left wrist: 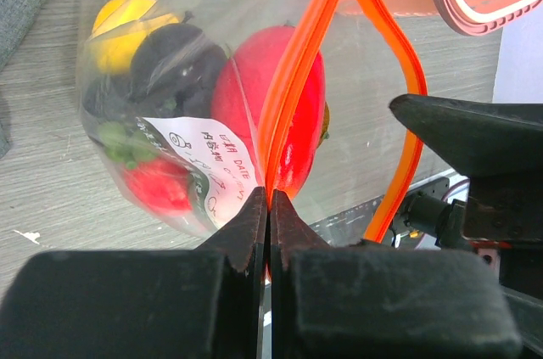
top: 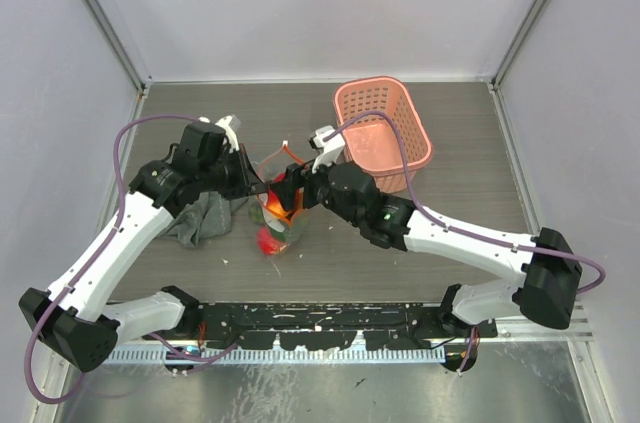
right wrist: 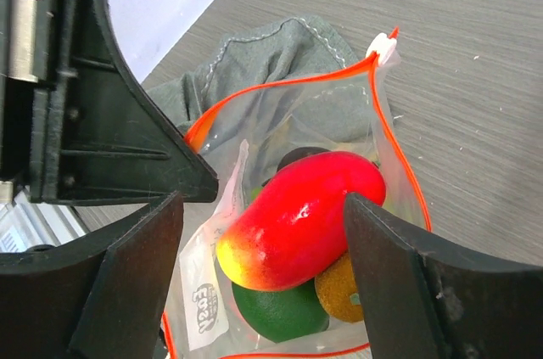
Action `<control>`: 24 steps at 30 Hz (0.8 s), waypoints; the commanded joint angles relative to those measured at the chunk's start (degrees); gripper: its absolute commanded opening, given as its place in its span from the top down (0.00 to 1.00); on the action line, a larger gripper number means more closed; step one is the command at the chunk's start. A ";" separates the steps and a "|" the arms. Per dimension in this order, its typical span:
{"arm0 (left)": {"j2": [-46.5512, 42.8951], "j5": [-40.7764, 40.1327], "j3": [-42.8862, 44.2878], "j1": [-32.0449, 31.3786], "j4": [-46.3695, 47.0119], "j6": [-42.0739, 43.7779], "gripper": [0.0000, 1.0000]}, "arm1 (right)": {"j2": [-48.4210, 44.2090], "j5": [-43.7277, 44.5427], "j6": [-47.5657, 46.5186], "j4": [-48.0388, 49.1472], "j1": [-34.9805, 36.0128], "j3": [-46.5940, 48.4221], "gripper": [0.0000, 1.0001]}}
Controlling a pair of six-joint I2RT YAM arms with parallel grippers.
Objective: Place the food in the zip-top bag and seal the zipper
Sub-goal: Place the fake fruit in the zipper food storage bag.
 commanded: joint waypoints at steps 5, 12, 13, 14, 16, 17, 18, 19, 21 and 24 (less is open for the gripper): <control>-1.60 0.06 0.36 0.28 2.35 -0.13 1.00 | -2.94 1.29 -5.07 -13.56 0.31 10.24 0.20; -1.73 0.19 0.02 0.23 2.34 -0.06 1.00 | -0.72 10.57 -3.11 -26.57 -0.11 13.71 0.24; -1.76 0.24 -0.02 0.25 2.31 -0.04 1.00 | -0.48 11.31 -2.95 -27.55 -0.21 13.80 0.26; -1.76 0.20 -0.06 0.27 2.23 0.03 1.00 | -0.35 12.08 -2.74 -28.31 -0.28 13.75 0.27; -1.73 0.19 -0.26 0.28 2.34 0.05 1.00 | -0.32 13.27 -2.22 -28.85 -0.55 13.43 0.35; -1.77 0.24 -0.26 0.28 2.37 0.05 1.00 | -0.31 13.75 -2.06 -28.86 -0.70 13.26 0.38; -1.74 0.28 -0.26 0.30 2.41 0.05 1.00 | -0.12 14.17 -1.98 -28.83 -0.83 13.24 0.41; -1.70 0.36 -0.33 0.28 2.52 0.05 1.00 | 0.24 14.37 -2.03 -28.92 -0.91 13.38 0.42; -1.65 0.37 -0.37 0.21 2.61 0.00 1.00 | 1.51 14.11 -2.06 -29.36 -1.32 13.85 0.45; -1.82 0.37 -0.33 0.28 2.55 0.04 1.00 | 3.66 12.99 -1.84 -29.30 -1.63 14.17 0.51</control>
